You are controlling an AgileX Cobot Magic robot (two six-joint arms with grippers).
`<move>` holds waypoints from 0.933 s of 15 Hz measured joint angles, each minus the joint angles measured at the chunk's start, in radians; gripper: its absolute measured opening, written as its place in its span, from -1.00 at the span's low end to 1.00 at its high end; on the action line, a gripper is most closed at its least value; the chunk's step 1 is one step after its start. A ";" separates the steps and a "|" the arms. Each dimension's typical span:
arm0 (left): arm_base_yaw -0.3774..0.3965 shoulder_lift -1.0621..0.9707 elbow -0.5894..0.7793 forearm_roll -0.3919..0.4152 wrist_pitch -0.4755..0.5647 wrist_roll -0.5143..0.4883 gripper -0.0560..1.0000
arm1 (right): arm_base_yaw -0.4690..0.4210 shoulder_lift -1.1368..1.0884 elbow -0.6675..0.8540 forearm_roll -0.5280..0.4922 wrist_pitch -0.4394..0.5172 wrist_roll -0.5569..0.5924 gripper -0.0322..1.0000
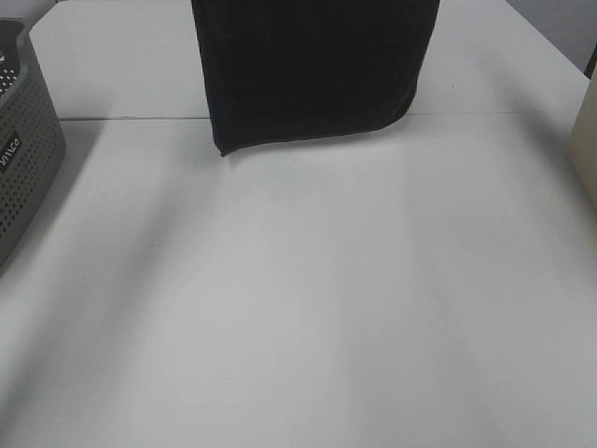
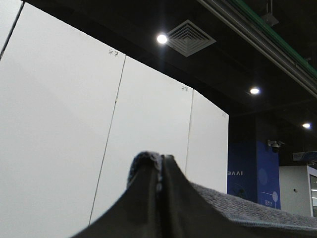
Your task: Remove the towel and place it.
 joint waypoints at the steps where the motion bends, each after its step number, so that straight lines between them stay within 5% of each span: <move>1: -0.002 0.015 -0.009 -0.028 -0.005 0.025 -0.89 | -0.006 0.000 0.000 0.018 -0.004 0.000 -0.93; 14: -0.001 0.046 -0.027 -0.005 0.001 0.061 -0.89 | -0.011 0.002 0.000 0.140 0.036 0.002 -0.93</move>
